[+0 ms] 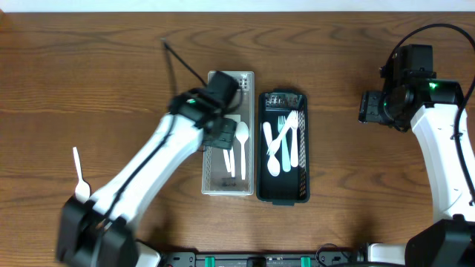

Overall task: Pack container
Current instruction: 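Drop the spoon into the grey basket and move left gripper back, then grasp the last white spoon on the table with the left gripper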

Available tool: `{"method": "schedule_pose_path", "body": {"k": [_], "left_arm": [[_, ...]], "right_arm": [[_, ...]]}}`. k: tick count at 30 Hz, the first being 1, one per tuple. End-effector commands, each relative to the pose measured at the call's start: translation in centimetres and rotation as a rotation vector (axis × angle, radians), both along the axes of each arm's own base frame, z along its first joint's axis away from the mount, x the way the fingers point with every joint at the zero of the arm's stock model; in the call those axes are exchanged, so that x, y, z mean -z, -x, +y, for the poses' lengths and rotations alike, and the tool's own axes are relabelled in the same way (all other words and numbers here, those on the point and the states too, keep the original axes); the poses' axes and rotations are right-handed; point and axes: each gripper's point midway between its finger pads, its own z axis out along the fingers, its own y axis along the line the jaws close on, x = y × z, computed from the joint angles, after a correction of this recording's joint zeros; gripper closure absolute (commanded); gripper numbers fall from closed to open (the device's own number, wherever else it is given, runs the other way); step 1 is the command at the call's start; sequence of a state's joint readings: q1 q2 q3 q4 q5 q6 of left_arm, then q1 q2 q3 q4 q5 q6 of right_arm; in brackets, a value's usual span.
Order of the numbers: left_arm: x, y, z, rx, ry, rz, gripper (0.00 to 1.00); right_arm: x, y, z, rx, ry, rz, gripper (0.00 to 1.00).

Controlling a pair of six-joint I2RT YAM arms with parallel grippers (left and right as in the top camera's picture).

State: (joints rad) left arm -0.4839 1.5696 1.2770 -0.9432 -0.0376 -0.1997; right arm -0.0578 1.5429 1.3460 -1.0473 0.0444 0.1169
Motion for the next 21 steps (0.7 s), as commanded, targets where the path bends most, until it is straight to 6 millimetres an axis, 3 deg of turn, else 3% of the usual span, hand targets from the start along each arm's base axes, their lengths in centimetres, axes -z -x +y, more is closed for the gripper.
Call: {"method": "schedule_pose_path", "body": {"k": [1,6,10,14,18,21], "left_arm": [[-5.3,-0.9,6.2,-0.135,-0.085,-0.154,0.20],[-8.5,1.2,17.1,-0.412,-0.123,-0.195,0.05],[-8.8,3.3,24.3,-0.676,-0.107,-0.188,0.00],[-6.8,4.3,28.2,-0.849,0.004,-0.158,0.02],[-2.7,5.5,32.3,-0.983,0.007,-0.058,0.02],[0.0,5.8,34.0,-1.033,0.018,0.016,0.02]], "right_arm": [[0.2,0.1,-0.2,-0.007,0.004,0.006,0.30],[0.2,0.1,-0.2,-0.007,0.004,0.006,0.30],[0.2,0.1,-0.2,-0.007,0.004,0.006,0.30],[0.2,0.1,-0.2,-0.007,0.004,0.006,0.30],[0.1,0.0,-0.2,-0.007,0.004,0.004,0.30],[0.1,0.0,-0.2,-0.007,0.004,0.004,0.30]]}}
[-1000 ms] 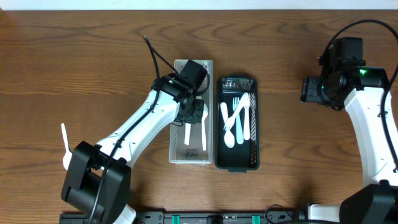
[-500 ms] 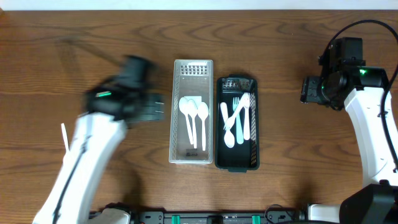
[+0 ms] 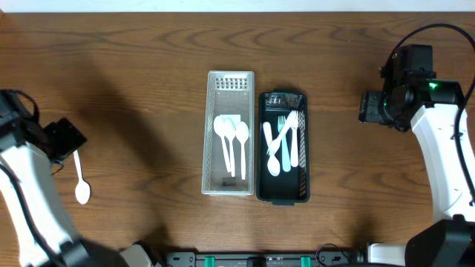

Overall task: Pack container
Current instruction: 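Grasp the last white spoon on the table with the left gripper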

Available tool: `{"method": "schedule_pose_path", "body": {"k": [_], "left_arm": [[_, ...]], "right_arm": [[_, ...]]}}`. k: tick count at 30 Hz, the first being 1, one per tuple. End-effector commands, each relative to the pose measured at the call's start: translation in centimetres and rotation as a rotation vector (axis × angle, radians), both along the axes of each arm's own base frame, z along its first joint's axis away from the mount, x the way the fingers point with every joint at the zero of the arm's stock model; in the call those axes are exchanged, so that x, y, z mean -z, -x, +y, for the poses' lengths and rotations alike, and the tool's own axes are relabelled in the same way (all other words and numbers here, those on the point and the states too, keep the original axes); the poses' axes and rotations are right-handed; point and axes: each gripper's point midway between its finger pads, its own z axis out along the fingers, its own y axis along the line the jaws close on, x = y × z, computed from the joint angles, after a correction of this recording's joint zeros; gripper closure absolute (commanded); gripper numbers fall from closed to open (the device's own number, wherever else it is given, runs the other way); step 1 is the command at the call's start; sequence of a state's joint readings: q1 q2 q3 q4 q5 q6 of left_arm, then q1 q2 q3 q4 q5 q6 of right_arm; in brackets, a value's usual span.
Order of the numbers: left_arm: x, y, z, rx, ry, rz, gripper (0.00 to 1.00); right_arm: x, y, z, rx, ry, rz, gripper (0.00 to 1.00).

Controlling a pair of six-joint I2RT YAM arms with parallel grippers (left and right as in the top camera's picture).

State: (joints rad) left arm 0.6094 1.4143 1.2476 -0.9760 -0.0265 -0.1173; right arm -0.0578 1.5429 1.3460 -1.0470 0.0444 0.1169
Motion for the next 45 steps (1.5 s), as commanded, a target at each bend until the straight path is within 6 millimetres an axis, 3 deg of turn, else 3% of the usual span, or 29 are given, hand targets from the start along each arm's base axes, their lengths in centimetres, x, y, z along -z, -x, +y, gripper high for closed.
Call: {"method": "schedule_pose_path", "body": {"k": [1,7,15,26,35,41,45], "left_arm": [[4.4,0.5,1.4,-0.029,0.093,0.087,0.02],[9.6,0.2,2.7,-0.008,0.172,0.177,0.02],[14.5,-0.1,1.7,0.048,0.291,0.250,0.02],[17.4,0.5,1.1,0.045,0.338,0.303,0.02],[17.7,0.7,1.0,0.041,0.345,0.310,0.01],[17.7,0.9,0.9,0.041,0.349,0.315,0.49],[17.7,0.9,0.9,0.040,0.349,0.315,0.60]], "right_arm": [[0.1,0.0,-0.2,-0.007,0.004,0.004,0.30],[0.1,0.0,-0.2,-0.007,0.004,0.003,0.30],[0.1,-0.1,-0.2,-0.007,0.005,-0.002,0.30],[0.1,-0.2,-0.3,-0.013,0.008,-0.004,0.30],[0.1,-0.1,-0.2,-0.013,0.007,-0.001,0.30],[0.1,-0.1,-0.2,-0.013,0.007,-0.001,0.30],[0.1,-0.1,-0.2,-0.014,0.007,-0.001,0.30]]}}
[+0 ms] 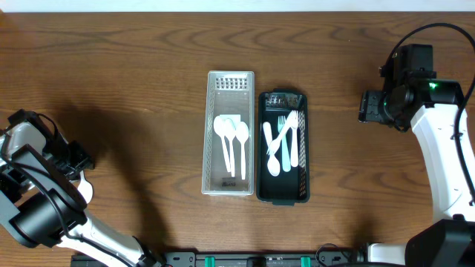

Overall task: Pack container
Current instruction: 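Grasp the last white spoon on the table with the left gripper, then place the spoon into the grey basket and open left gripper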

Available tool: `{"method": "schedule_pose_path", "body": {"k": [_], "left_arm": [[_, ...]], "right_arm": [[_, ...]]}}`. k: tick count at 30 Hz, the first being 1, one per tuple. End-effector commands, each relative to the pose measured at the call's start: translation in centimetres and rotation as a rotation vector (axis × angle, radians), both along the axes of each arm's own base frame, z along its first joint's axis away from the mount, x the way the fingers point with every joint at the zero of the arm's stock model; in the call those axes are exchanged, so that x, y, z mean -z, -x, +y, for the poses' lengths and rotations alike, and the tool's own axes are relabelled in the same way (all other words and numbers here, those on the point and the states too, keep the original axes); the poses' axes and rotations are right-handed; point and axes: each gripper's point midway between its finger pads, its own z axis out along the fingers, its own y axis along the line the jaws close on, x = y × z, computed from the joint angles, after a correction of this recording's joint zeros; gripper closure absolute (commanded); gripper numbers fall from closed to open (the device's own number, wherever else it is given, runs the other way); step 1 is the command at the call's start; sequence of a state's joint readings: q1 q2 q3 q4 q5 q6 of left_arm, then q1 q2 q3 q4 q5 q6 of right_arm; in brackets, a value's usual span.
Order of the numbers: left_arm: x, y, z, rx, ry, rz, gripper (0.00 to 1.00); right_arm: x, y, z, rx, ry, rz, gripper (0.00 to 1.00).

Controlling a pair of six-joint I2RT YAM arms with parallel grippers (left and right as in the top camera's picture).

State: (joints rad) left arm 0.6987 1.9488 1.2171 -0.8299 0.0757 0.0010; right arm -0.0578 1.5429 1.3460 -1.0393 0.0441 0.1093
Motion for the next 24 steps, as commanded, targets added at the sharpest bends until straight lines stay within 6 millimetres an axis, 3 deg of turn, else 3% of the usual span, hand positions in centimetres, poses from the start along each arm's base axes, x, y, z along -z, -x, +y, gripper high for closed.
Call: {"method": "schedule_pose_path", "body": {"k": [1,7,12,20,24], "left_arm": [[1.0,0.8,-0.5,-0.002,0.023,0.034,0.63],[1.0,0.8,-0.5,-0.005,0.023,0.034,0.85],[1.0,0.8,-0.5,-0.005,0.024,0.034,0.94],[1.0,0.8,-0.5,-0.028,0.024,0.033,0.94],[0.4,-0.8,-2.0,-0.034,0.110,-0.047,0.94]], "right_arm": [[0.2,0.1,-0.2,-0.006,0.005,0.007,0.30],[0.2,0.1,-0.2,-0.006,0.005,0.007,0.30],[0.2,0.1,-0.2,-0.006,0.005,0.007,0.30],[0.2,0.1,-0.2,-0.006,0.005,0.007,0.30],[0.2,0.1,-0.2,-0.006,0.004,0.007,0.30]]}}
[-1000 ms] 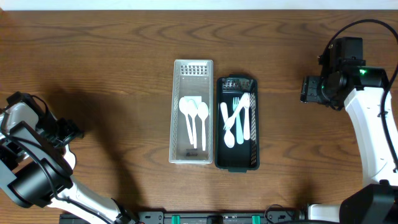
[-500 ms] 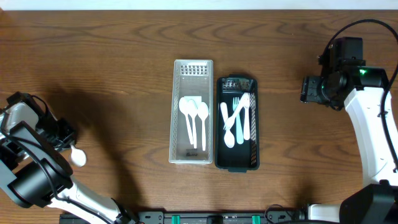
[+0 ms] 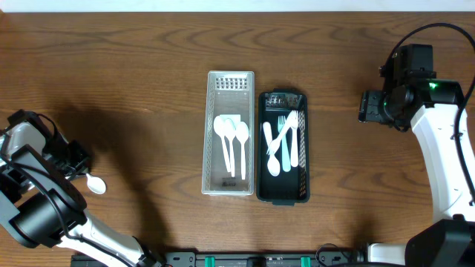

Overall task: Pack container
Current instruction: 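Place the spoon into the grey basket and open left gripper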

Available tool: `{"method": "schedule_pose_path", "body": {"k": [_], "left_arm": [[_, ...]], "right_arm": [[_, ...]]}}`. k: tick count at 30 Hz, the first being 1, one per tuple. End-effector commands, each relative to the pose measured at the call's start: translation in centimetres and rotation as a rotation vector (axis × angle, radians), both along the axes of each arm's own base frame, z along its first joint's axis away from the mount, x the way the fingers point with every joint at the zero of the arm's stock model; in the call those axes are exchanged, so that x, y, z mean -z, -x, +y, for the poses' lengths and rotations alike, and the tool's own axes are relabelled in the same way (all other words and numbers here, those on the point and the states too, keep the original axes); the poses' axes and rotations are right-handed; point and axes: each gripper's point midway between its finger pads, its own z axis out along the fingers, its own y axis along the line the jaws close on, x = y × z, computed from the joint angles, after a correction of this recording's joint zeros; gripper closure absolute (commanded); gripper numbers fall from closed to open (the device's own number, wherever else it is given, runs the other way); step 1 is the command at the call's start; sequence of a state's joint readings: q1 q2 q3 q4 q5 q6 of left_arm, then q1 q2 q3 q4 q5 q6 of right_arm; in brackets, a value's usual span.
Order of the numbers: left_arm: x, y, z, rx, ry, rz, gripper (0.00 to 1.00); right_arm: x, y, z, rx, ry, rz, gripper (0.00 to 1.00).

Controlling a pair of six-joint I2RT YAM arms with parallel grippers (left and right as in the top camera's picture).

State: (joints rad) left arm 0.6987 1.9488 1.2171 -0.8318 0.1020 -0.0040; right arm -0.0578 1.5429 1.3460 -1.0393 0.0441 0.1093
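Note:
A silver mesh tray (image 3: 210, 133) in the middle of the table holds white spoons (image 3: 232, 141). Right beside it, a black tray (image 3: 303, 148) holds white forks and spoons (image 3: 284, 144). At the far left edge, my left gripper (image 3: 77, 166) points down at the table. A loose white spoon (image 3: 96, 185) sticks out from under it, bowl toward the lower right, handle running up into the fingers. My right gripper (image 3: 366, 107) hangs at the right, well away from both trays; its fingers do not show clearly.
Both trays sit side by side, touching, on the brown wooden table (image 3: 148, 59). The left arm's white link (image 3: 37, 204) fills the lower left corner. The right arm (image 3: 445, 156) runs along the right edge.
The loose spoon's bowl now shows further right and clear of the left gripper, tilted on a diagonal. The left gripper stays in about the same spot. The right arm has not moved.
My left gripper first reached over the silver tray while a spoon lay alone at the far left. It was then beside that spoon at the left edge, then down over it. Now the spoon is turned, with its handle at the fingers.

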Motion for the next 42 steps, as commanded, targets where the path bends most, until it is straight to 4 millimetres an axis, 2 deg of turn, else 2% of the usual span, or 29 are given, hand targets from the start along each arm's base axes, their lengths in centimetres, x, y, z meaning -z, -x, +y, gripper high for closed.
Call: {"method": "schedule_pose_path", "body": {"k": [1,3,6,10,13,15,18,20,22,25,27,30,36,40,41,42], "left_arm": [[-0.1,-0.8,-1.9,-0.023,0.099,-0.040,0.94],[-1.3,-1.5,-2.5,-0.005,0.110,-0.058,0.94],[-4.1,-3.2,-3.9,0.056,0.088,-0.114,0.94],[-10.0,-5.9,-7.4,0.204,0.013,-0.236,0.94],[-15.2,-7.4,-12.0,0.360,-0.041,-0.359,0.95],[-18.5,-8.1,-15.9,0.483,-0.067,-0.458,0.94],[-21.7,-7.9,-21.2,0.649,-0.099,-0.561,0.94],[-22.7,-7.3,-24.5,0.745,-0.118,-0.589,0.94],[-22.8,-6.6,-27.8,0.851,-0.101,-0.602,0.94],[-21.9,-5.7,-31.9,0.974,-0.067,-0.586,0.94],[-20.7,-5.4,-33.8,1.007,-0.041,-0.558,0.94],[-17.9,-5.5,-36.0,1.036,-0.011,-0.485,0.94],[-11.4,-6.0,-37.7,1.082,0.010,-0.311,0.94],[-9.1,-6.1,-37.7,1.085,0.015,-0.247,0.92],[-8.9,-6.1,-37.7,1.085,0.015,-0.242,0.85],[-8.9,-6.1,-37.7,1.085,0.015,-0.242,0.73]], "right_arm": [[0.2,0.1,-0.2,-0.006,0.004,0.007,0.30],[0.2,0.1,-0.2,-0.006,0.004,0.006,0.30],[0.2,0.1,-0.2,-0.006,0.004,0.006,0.30],[0.1,0.1,-0.2,-0.006,0.005,0.005,0.30],[0.1,0.0,-0.2,-0.006,0.005,0.002,0.30],[0.1,0.0,-0.2,-0.006,0.005,0.001,0.30],[0.1,-0.1,-0.2,-0.006,0.005,-0.003,0.30],[0.1,-0.2,-0.2,-0.006,0.005,-0.004,0.30],[0.1,-0.2,-0.2,-0.006,0.005,-0.004,0.30],[0.1,-0.2,-0.2,-0.006,0.005,-0.005,0.30],[0.1,-0.2,-0.2,-0.006,0.005,-0.005,0.30],[0.1,-0.2,-0.2,-0.006,0.005,-0.005,0.30],[0.1,-0.2,-0.2,-0.006,0.005,-0.004,0.30],[0.1,-0.2,-0.2,-0.006,0.005,-0.004,0.30],[0.1,-0.2,-0.2,-0.006,0.005,-0.004,0.30],[0.1,-0.2,-0.2,-0.006,0.005,-0.004,0.30]]}}
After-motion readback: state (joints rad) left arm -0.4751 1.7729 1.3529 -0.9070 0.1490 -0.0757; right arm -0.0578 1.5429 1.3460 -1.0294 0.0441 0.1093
